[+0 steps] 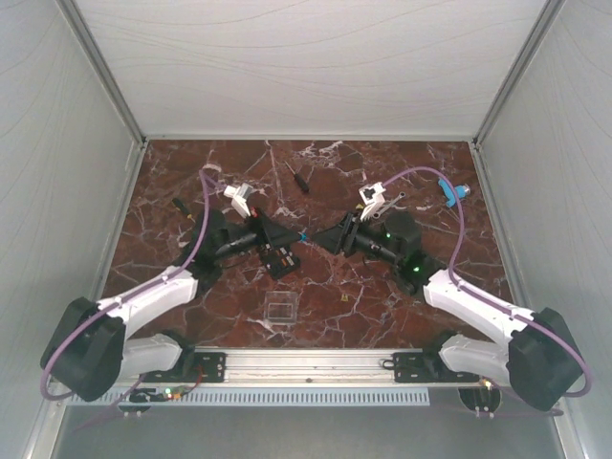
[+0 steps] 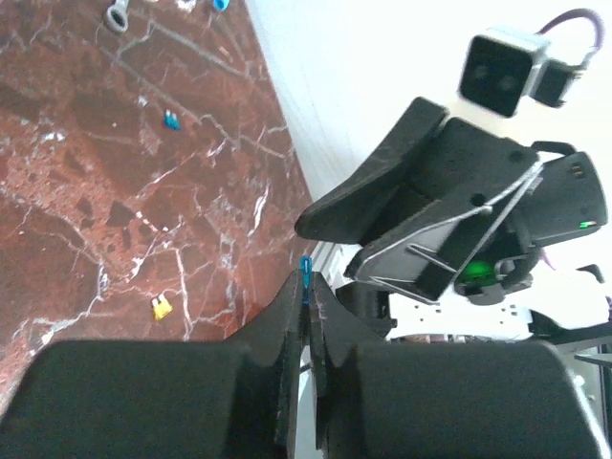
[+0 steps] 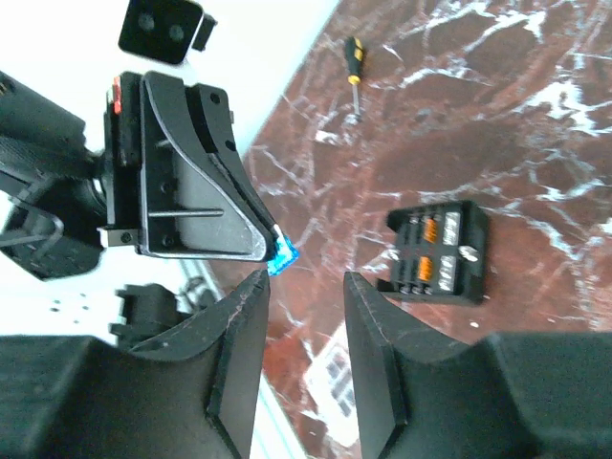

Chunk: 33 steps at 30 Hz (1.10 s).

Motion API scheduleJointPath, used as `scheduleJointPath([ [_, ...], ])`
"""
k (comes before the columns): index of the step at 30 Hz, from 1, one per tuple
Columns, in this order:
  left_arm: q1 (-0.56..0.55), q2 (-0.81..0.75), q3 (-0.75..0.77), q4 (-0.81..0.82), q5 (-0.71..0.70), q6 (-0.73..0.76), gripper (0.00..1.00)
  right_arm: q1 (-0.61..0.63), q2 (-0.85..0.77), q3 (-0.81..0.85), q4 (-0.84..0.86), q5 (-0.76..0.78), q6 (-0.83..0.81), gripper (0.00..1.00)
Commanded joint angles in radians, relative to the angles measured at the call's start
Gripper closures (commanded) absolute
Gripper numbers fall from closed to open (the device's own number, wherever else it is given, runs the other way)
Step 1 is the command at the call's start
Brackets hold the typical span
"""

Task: Snap on the fuse box
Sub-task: Pick up the fuse from the center of the board.

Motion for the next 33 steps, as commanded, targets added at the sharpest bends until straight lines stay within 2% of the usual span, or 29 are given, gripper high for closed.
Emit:
scheduleJointPath([
  [1, -0.006, -0.081, -0.021, 0.164, -0.076, -0.074, 1.00, -0.004, -0.010, -0.054, 0.263, -0.008, 0.233, 0.66],
  [7, -0.017, -0.121, -0.033, 0.210, -0.084, -0.124, 1.00, 0.013, 0.043, -0.088, 0.491, -0.035, 0.332, 0.66],
  [17, -0.048, -0.120, -0.041, 0.303, -0.094, -0.168, 1.00, 0.057, 0.060, -0.066, 0.531, 0.002, 0.316, 0.67],
  [33, -0.079, -0.093, -0.072, 0.391, -0.099, -0.242, 1.00, 0.056, 0.063, -0.094, 0.636, 0.022, 0.319, 0.88],
])
